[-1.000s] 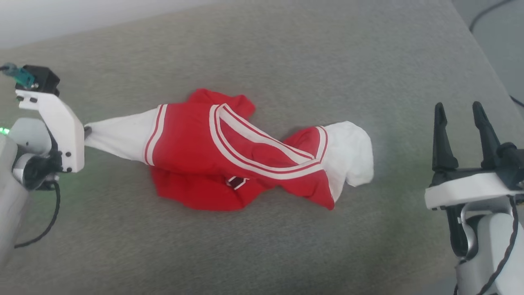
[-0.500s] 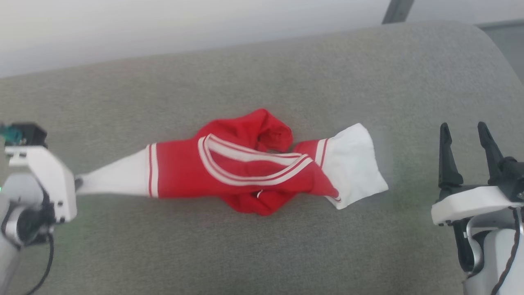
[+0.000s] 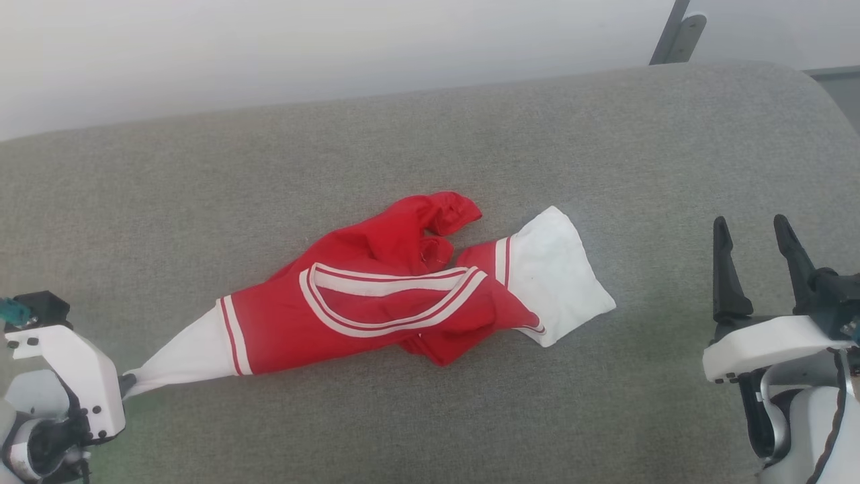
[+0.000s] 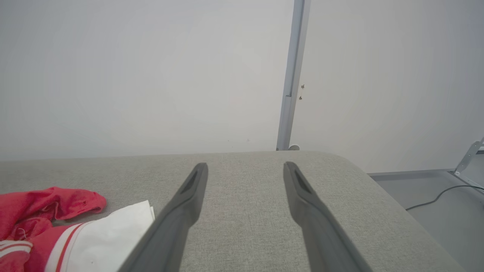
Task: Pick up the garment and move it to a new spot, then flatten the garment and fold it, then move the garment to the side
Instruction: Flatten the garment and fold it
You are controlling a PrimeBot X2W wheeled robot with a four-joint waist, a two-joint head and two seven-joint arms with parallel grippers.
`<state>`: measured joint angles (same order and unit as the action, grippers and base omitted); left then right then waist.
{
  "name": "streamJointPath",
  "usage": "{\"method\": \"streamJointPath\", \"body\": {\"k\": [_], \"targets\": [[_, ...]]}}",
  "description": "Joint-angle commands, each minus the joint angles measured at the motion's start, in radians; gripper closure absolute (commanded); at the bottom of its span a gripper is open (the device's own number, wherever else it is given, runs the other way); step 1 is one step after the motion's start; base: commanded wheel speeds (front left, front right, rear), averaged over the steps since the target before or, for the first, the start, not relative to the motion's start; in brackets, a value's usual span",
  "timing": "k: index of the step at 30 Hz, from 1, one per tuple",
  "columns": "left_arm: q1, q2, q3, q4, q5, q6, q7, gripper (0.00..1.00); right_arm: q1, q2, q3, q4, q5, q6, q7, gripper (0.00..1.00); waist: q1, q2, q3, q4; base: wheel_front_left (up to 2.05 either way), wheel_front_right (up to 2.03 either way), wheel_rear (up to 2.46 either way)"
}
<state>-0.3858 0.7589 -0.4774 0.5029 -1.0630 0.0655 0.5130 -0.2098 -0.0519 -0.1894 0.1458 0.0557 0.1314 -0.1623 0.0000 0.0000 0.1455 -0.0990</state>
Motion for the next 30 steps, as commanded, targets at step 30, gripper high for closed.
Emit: {"method": "streamJointPath", "body": {"k": [30], "targets": [[-0.301, 0.004, -0.136, -0.106, 0.08, -0.088, 0.295, 0.0, -0.042, 0.002, 0.03, -0.005, 0.015, -0.001, -0.024, 0.0, 0.0, 0.0, 0.066, -0.083, 0.0, 0.0, 0.0]]}}
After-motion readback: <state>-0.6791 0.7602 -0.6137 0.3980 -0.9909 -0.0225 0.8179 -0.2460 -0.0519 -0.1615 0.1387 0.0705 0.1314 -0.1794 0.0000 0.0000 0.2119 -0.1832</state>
